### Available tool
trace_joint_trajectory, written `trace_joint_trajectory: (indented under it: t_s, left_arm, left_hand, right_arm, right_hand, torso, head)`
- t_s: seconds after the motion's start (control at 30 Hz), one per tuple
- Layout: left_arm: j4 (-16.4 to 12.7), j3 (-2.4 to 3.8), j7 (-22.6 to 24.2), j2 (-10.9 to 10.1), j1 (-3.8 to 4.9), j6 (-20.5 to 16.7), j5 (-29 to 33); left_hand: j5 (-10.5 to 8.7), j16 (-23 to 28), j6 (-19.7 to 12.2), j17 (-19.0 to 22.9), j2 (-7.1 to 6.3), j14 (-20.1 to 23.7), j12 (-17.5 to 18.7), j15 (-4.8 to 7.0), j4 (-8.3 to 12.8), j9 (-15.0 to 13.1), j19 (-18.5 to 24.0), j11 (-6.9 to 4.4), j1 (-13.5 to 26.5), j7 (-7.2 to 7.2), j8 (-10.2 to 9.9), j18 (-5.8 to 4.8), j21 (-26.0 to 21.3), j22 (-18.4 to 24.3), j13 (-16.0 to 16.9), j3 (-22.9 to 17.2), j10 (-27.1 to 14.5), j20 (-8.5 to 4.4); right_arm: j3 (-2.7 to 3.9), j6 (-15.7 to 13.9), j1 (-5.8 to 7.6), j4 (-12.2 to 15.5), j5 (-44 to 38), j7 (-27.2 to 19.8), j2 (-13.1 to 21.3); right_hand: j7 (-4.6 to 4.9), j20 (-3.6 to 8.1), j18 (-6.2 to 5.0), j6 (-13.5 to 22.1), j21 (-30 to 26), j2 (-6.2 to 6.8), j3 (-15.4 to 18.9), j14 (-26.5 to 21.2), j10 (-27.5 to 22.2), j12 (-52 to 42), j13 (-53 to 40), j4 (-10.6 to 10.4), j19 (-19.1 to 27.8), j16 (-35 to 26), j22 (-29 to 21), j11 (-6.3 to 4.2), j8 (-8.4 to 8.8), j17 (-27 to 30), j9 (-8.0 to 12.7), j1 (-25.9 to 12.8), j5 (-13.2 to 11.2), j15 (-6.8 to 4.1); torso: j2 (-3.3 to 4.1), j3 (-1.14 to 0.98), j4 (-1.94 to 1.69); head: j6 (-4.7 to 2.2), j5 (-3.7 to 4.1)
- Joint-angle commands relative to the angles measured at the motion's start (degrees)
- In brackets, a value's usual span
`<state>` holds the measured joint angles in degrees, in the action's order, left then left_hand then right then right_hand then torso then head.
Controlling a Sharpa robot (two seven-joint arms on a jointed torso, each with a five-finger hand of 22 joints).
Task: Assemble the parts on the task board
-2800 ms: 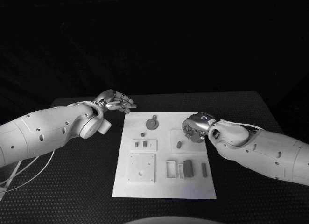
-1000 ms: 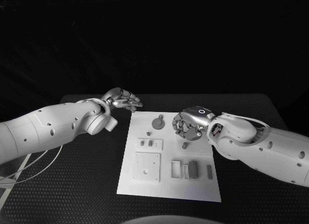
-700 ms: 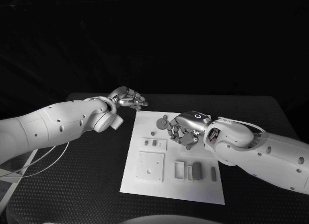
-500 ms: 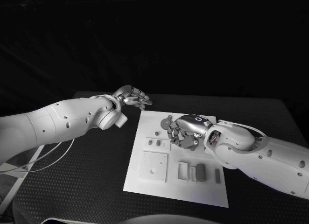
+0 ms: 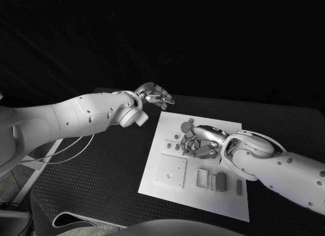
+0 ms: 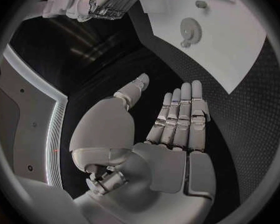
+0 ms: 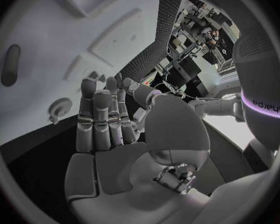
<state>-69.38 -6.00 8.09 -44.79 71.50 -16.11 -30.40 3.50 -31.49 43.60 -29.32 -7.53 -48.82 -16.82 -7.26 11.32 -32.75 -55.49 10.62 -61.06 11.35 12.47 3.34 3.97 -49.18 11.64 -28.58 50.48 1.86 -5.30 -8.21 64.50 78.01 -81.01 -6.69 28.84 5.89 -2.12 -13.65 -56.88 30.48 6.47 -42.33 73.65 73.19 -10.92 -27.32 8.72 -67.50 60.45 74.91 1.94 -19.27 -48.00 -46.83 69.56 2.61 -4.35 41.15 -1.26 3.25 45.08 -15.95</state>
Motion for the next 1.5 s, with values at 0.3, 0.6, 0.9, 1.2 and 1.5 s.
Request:
trace_joint_trajectory:
  t_s: [0.3,0.6,0.9,1.2,1.5]
  left_arm:
    - [-0.5,0.03,0.4,0.5,0.19,0.3,-0.6]
    - [-1.0,0.03,0.5,0.4,0.32,0.3,-0.6]
    - [-1.3,0.03,0.5,0.5,0.39,0.3,-0.7]
    - [-1.5,0.03,0.5,0.6,0.40,0.3,-0.7]
    - [-1.6,0.04,0.5,0.6,0.41,0.3,-0.9]
  left_hand:
    - [-0.22,0.2,0.0,-0.1,0.01,-0.5,-0.2,-0.08,0.0,0.1,-0.3,-0.01,-0.6,1.24,0.3,0.87,0.1,0.1,-0.1,0.1,0.0,-0.18]
    - [-0.22,0.3,0.0,-0.2,-0.03,-0.5,-0.3,-0.08,0.0,0.1,-0.3,-0.02,-0.6,1.23,0.3,0.87,0.1,0.1,-0.1,0.1,0.0,-0.18]
    - [-0.22,0.3,0.0,-0.2,-0.05,-0.5,-0.3,-0.08,0.0,0.1,-0.4,-0.02,-0.6,1.23,0.3,0.87,0.1,0.1,-0.2,0.1,0.0,-0.18]
    - [-0.22,0.3,0.0,-0.2,-0.06,-0.5,-0.3,-0.08,-0.1,0.1,-0.4,-0.02,-0.6,1.22,0.4,0.86,0.1,0.1,-0.2,0.2,0.1,-0.18]
    - [-0.23,0.4,0.0,-0.3,-0.09,-0.5,-0.3,-0.08,-0.1,0.1,-0.4,-0.02,-0.6,1.22,0.4,0.86,0.1,0.1,-0.2,0.2,0.1,-0.18]
  right_arm:
    - [-0.42,1.0,-0.78,-1.1,-0.6,-1.9,-1.4]
    - [-1.83,0.8,-1.24,-1.7,-5.2,-0.3,-2.3]
    - [-2.88,0.4,-1.62,-2.3,-7.6,0.6,-3.0]
    - [-3.08,0.2,-2.60,-3.1,-10.0,1.8,-4.1]
    - [-3.12,0.0,-2.79,-3.7,-10.2,2.1,-4.3]
  right_hand:
    - [0.27,-0.01,-1.35,0.2,-0.3,-1.28,-7.5,-0.4,-0.6,0.3,-0.2,8.0,0.4,-0.3,1.1,0.10,0.36,0.0,-0.2,0.5,0.1,0.00]
    - [0.27,0.00,-1.35,0.2,-0.3,-1.28,-7.5,-0.4,-0.6,0.3,-0.3,8.0,0.4,-0.3,1.1,0.10,0.40,0.0,-0.2,0.5,0.1,0.01]
    - [0.27,0.03,-1.35,0.2,-0.3,-1.24,-7.4,-0.4,-0.6,0.3,-0.4,8.0,0.4,-0.3,1.2,0.09,0.43,0.0,-0.3,0.6,0.1,0.00]
    - [0.26,0.06,-1.35,0.2,-0.2,-1.22,-7.4,-0.4,-0.6,0.3,-0.5,8.0,0.4,-0.2,1.2,0.08,0.46,-0.1,-0.3,0.7,0.1,-0.01]
    - [0.25,0.08,-1.35,0.2,-0.2,-1.24,-7.4,-0.3,-0.6,0.3,-0.5,8.0,0.4,-0.2,1.2,0.07,0.48,-0.1,-0.4,0.7,0.1,-0.02]
  torso:
    - [-0.05,0.06,0.03]
    - [-0.06,0.01,0.15]
    - [0.00,0.09,0.02]
    - [-0.05,0.01,0.08]
    - [-0.07,0.00,0.09]
  head:
    - [1.31,-2.58]
    - [1.68,-2.69]
    - [1.77,-2.22]
    - [2.15,-2.62]
    - [2.54,-3.20]
